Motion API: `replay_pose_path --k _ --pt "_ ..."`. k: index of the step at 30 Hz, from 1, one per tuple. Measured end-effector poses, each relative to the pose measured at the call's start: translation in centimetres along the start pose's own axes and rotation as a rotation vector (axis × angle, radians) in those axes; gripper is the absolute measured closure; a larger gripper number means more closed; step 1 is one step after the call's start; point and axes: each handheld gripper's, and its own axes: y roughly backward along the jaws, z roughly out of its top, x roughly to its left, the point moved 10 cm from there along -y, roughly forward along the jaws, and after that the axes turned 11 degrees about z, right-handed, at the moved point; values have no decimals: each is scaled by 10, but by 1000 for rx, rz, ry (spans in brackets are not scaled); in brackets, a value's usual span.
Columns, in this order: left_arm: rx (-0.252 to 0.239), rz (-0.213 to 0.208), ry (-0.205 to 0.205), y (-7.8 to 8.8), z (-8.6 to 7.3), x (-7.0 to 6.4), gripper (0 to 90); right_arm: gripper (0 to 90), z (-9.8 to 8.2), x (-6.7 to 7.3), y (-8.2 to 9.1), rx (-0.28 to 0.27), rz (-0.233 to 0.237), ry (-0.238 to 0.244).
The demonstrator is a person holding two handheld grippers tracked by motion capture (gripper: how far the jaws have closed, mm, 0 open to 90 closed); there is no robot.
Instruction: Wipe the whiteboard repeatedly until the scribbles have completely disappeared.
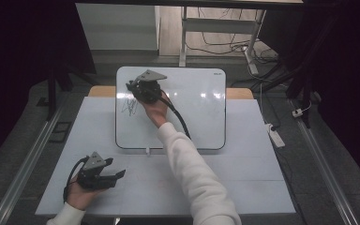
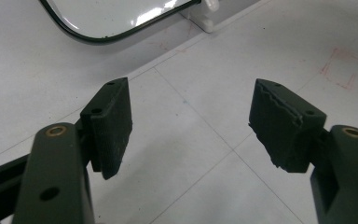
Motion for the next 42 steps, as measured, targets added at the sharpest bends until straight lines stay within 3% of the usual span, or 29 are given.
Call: replay_pose_path --k 3,7,10,12,14,16,18,20,24,26,29,31,34,36,39,41,42 --pt "-3 -2 3 0 0 1 305 774 5 -9 5 -39 -27 -39" --pt "0 -4 2 -1 1 0 304 774 -4 8 -4 11 23 14" --pt "-3 -5 1 0 1 0 304 774 -4 6 -4 9 31 17" --pt "-3 -5 1 0 1 0 304 774 3 -5 2 -26 -18 -1" --pt "-5 -6 3 0 1 0 305 774 7 -11 5 -54 -30 -26" --pt "-5 -7 2 -1 2 0 305 775 2 -5 2 -35 -16 -10" --pt "-2 -8 0 -1 2 0 305 775 -6 9 -5 7 36 26" --pt "-3 -7 0 -1 1 0 305 775 -8 13 -7 26 44 46" --pt "-7 -6 2 1 1 0 305 775 6 -11 6 -52 -38 -16" --pt "-8 -8 2 0 2 0 305 775 8 -14 8 -59 -44 -7" --pt "-4 -10 1 -1 2 0 305 775 7 -12 6 -61 -41 1" --pt "-5 -12 2 -1 2 0 305 775 3 -7 2 -54 -13 -11" --pt "-7 -11 3 -1 2 0 305 775 -5 6 -5 -19 24 33" --pt "-8 -11 4 0 2 0 305 775 -2 3 -3 -20 12 47" --pt "-10 -11 6 0 2 0 305 776 4 -8 2 -65 -25 19" --pt "-11 -13 6 0 3 1 305 776 1 -4 0 -52 -27 36" --pt "-11 -13 7 0 3 1 305 775 -1 1 -2 -40 -6 50"
